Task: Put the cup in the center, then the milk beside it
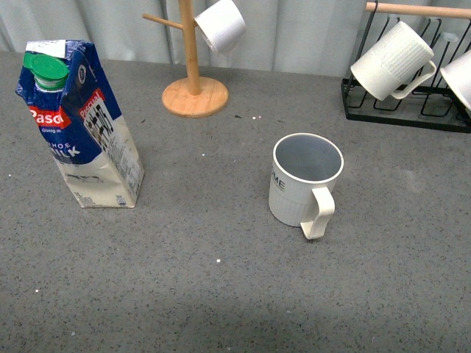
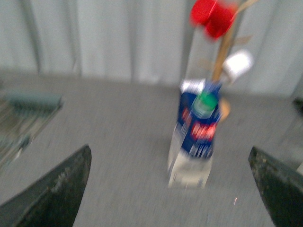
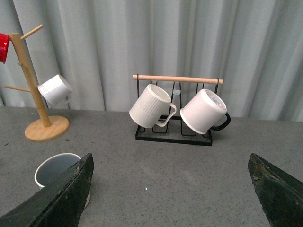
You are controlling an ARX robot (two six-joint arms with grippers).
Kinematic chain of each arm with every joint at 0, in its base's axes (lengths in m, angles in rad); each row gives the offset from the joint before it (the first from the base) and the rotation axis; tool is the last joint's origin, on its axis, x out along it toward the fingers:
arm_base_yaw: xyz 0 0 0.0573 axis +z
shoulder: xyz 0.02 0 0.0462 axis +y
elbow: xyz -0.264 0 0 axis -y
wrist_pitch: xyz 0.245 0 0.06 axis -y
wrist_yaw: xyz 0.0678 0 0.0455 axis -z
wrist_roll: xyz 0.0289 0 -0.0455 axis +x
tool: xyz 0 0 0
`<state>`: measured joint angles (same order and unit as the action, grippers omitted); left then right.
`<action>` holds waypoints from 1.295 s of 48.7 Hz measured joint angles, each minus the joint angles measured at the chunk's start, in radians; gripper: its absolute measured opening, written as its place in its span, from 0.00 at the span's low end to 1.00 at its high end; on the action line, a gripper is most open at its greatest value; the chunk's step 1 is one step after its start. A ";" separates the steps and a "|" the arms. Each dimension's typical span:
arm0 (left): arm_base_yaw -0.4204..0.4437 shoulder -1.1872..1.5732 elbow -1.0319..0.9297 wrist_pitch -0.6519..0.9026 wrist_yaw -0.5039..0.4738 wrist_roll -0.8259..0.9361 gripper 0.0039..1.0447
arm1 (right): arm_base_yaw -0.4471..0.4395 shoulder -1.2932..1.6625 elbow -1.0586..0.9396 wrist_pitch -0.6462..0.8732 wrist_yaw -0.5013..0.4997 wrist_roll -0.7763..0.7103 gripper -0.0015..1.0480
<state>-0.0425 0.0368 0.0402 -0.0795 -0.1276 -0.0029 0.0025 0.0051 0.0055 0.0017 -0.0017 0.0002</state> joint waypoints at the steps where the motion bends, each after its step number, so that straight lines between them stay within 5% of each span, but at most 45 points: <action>1: -0.007 0.010 0.005 -0.016 -0.024 0.000 0.94 | 0.000 0.000 0.000 0.000 0.000 0.000 0.91; 3: -0.025 0.047 0.012 -0.050 -0.081 -0.002 0.94 | 0.000 0.000 0.000 0.000 0.000 0.000 0.91; 10: 0.002 0.164 0.013 0.049 -0.035 -0.019 0.94 | 0.000 -0.001 0.000 0.000 0.000 0.000 0.91; 19: 0.056 0.715 0.069 0.570 0.069 -0.099 0.94 | 0.000 -0.001 0.000 0.000 0.001 0.000 0.91; 25: 0.048 1.057 0.166 0.778 0.108 -0.103 0.94 | 0.000 -0.001 0.000 0.000 0.000 0.000 0.91; 63: -0.123 1.496 0.217 0.957 0.062 -0.051 0.94 | 0.000 -0.001 0.000 0.000 0.000 0.000 0.91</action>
<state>-0.1654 1.5326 0.2577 0.8772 -0.0658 -0.0540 0.0025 0.0040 0.0055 0.0013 -0.0013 0.0002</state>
